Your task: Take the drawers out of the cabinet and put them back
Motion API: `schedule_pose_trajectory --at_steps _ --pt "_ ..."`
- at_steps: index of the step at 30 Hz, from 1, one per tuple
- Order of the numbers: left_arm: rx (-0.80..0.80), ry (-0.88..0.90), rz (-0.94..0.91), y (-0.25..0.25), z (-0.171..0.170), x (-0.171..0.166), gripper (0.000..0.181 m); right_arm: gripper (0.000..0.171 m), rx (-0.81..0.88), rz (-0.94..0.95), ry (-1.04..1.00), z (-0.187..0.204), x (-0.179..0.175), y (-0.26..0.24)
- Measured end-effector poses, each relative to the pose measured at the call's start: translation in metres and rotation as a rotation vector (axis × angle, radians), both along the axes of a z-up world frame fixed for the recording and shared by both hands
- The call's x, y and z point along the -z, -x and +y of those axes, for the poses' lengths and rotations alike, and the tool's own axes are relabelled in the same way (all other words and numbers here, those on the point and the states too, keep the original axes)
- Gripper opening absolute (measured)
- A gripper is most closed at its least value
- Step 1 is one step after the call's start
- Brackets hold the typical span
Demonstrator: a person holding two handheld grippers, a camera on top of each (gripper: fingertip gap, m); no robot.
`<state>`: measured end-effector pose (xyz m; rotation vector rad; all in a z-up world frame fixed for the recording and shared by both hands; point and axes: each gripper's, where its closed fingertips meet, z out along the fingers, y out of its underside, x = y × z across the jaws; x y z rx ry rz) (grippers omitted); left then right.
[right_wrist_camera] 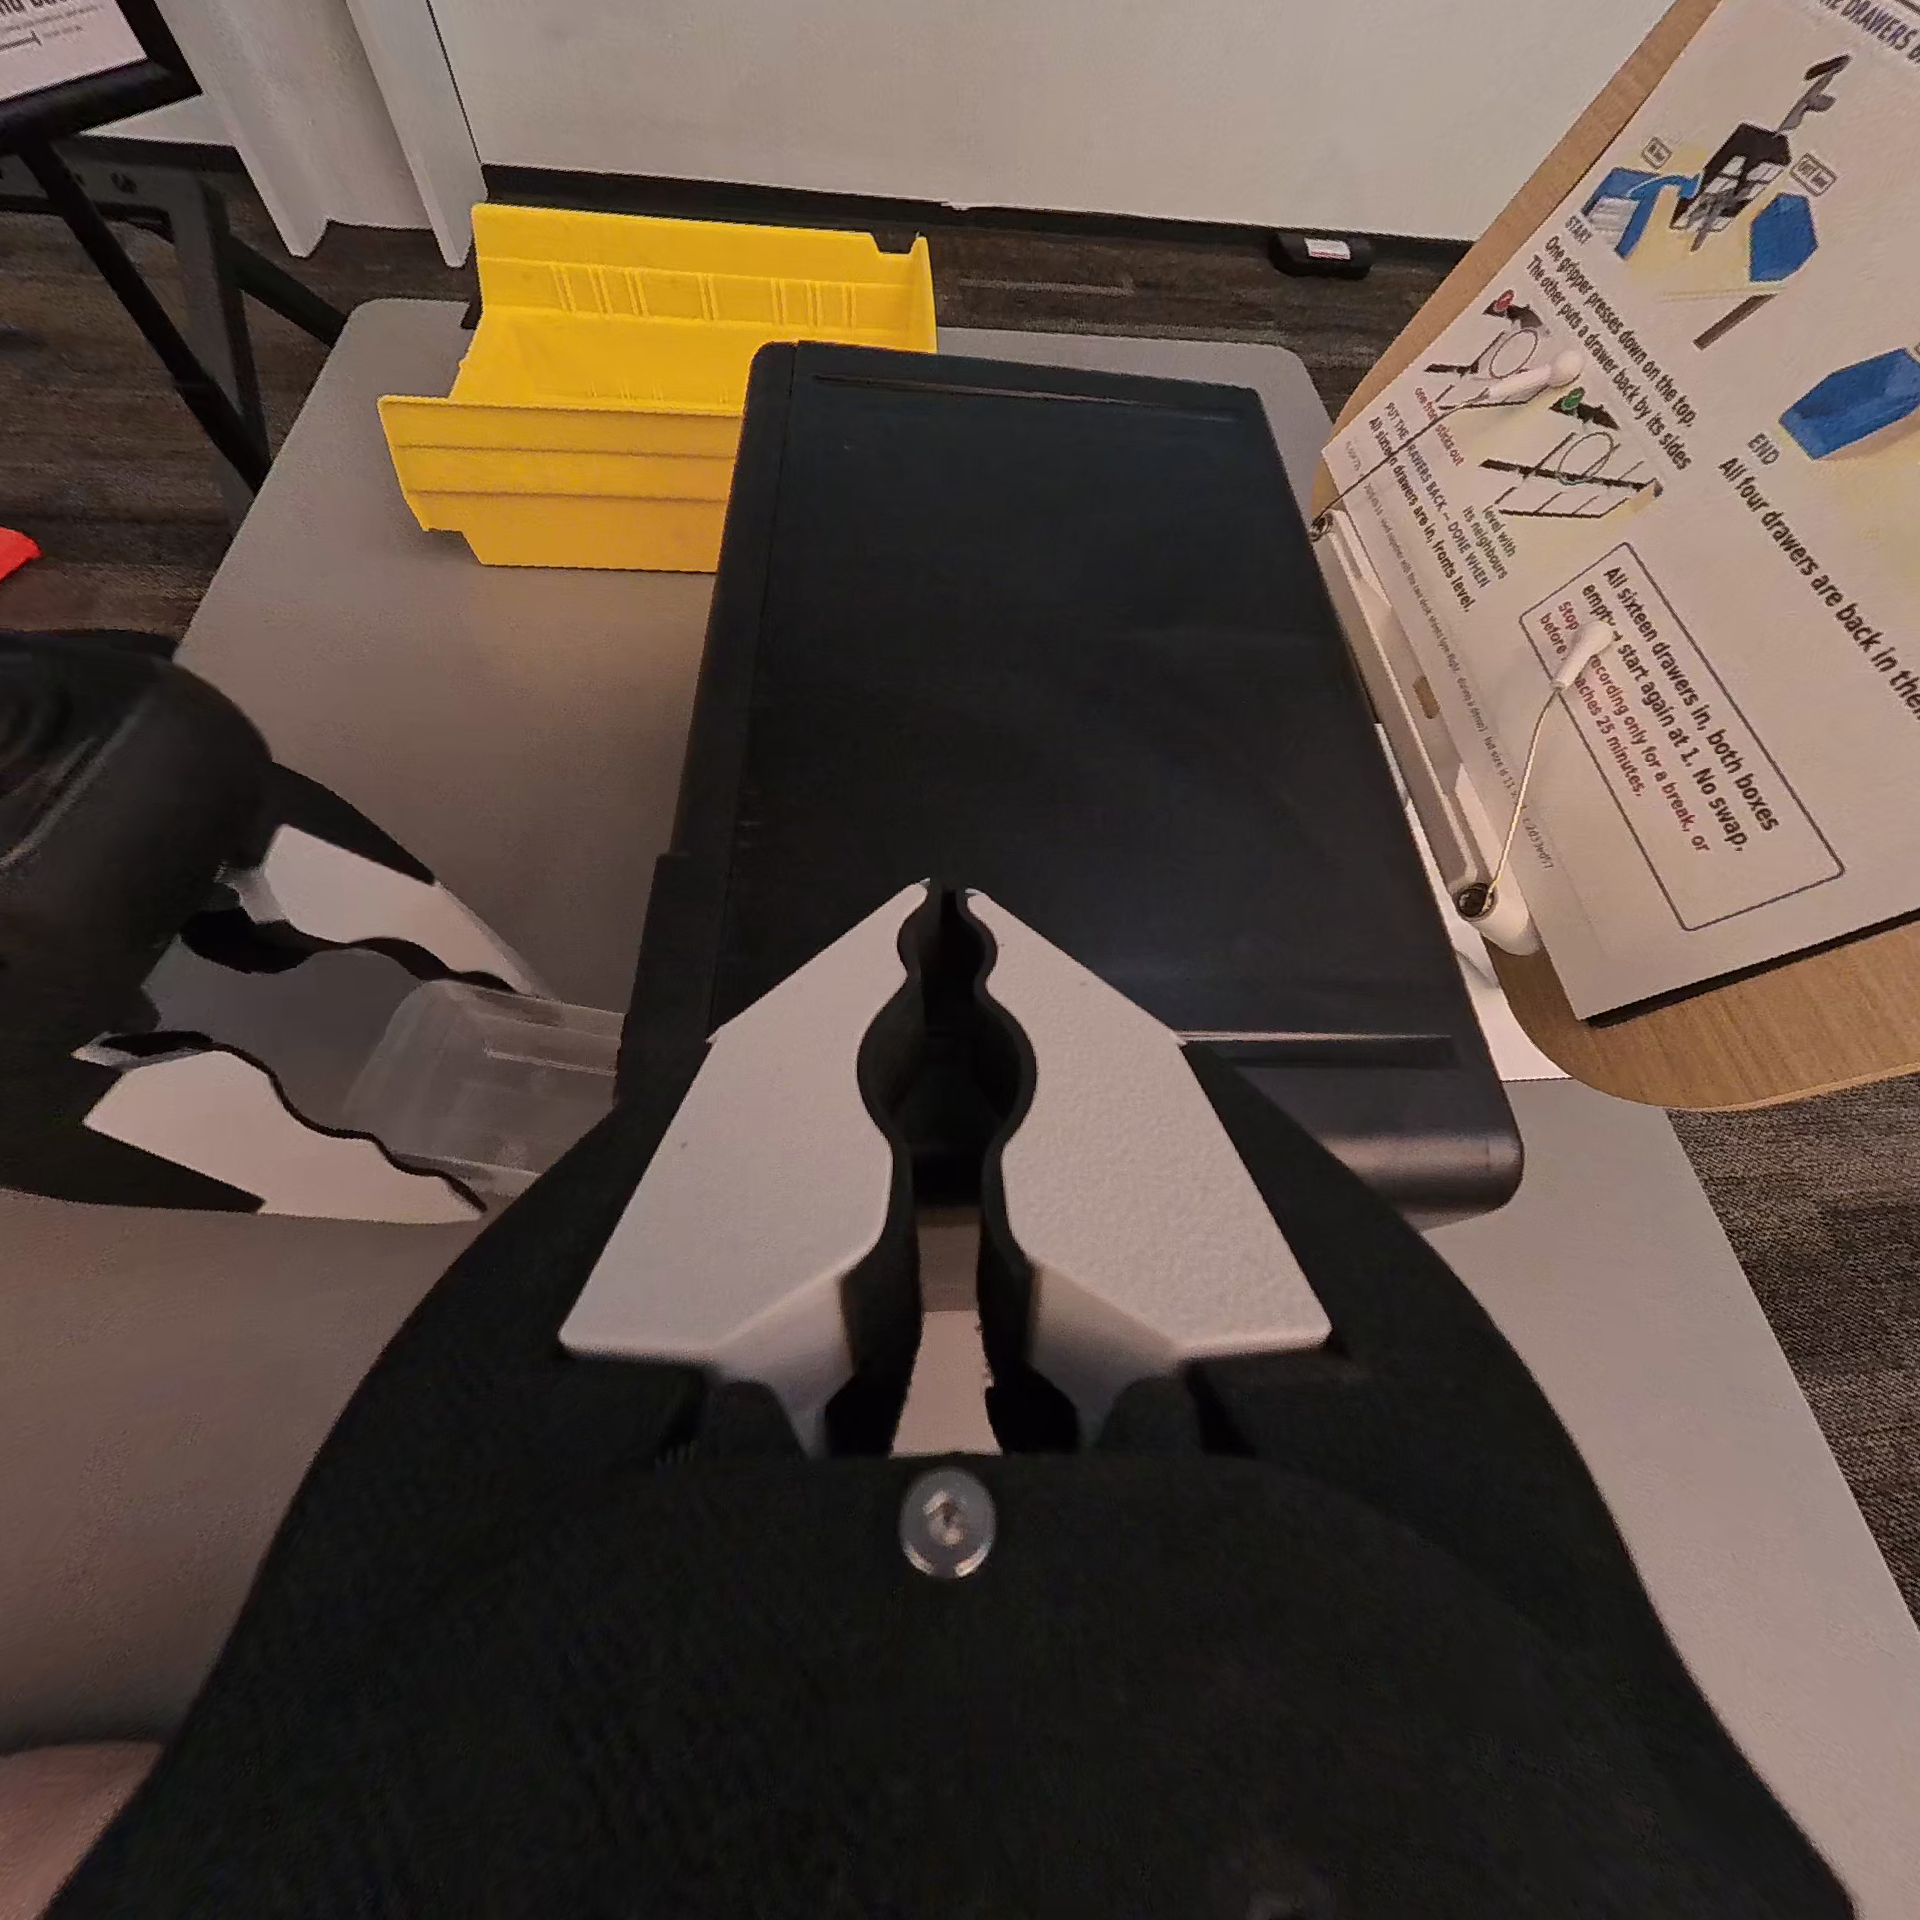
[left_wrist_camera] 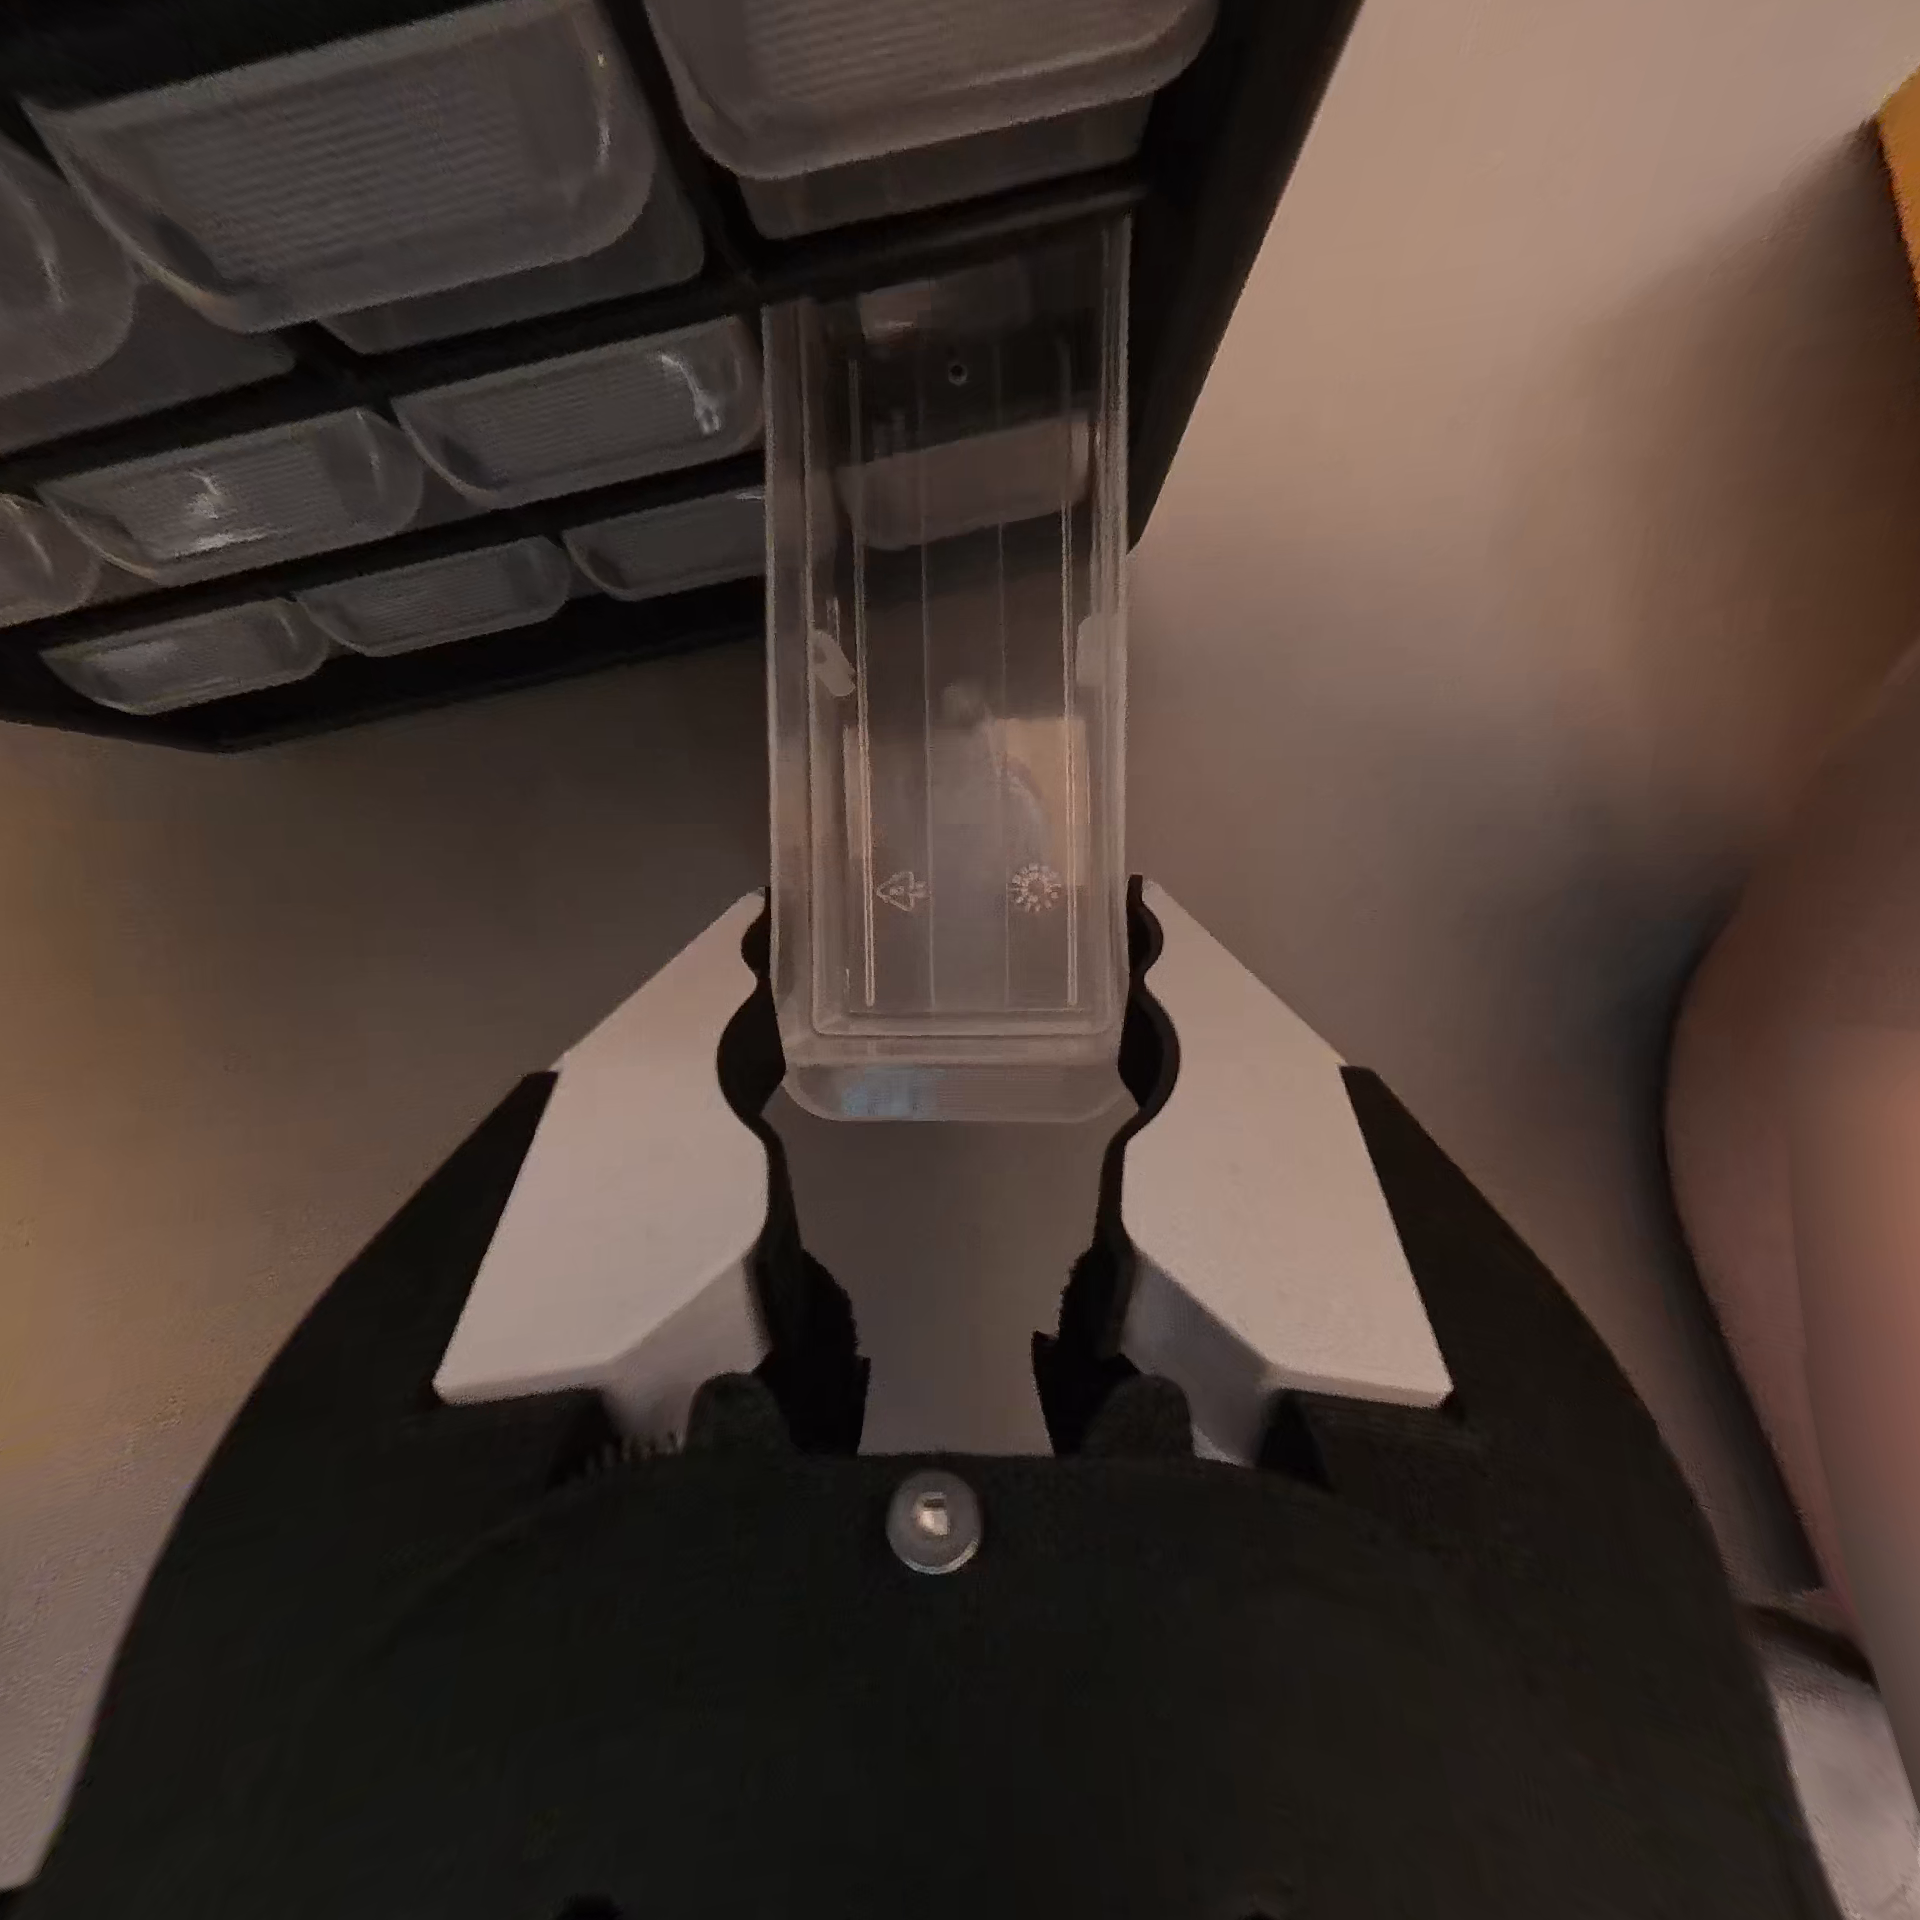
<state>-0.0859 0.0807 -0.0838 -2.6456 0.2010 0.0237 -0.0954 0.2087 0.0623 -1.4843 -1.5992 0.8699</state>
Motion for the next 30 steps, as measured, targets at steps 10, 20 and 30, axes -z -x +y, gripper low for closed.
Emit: schedule_pose_trajectory --at_steps 10,20,30 --pt "0.019 -0.056 0.029 -0.015 0.020 0.005 0.066 0.000 -0.015 0.016 0.026 0.000 0.000 0.000" --pt "0.202 -0.155 0.148 -0.004 0.014 0.003 0.082 0.000 -0.033 0.024 0.038 0.000 0.000 -0.001" --pt "0.646 -0.516 0.640 -0.004 -0.019 -0.008 0.067 0.000 -0.048 0.049 0.082 0.000 0.000 -0.002"
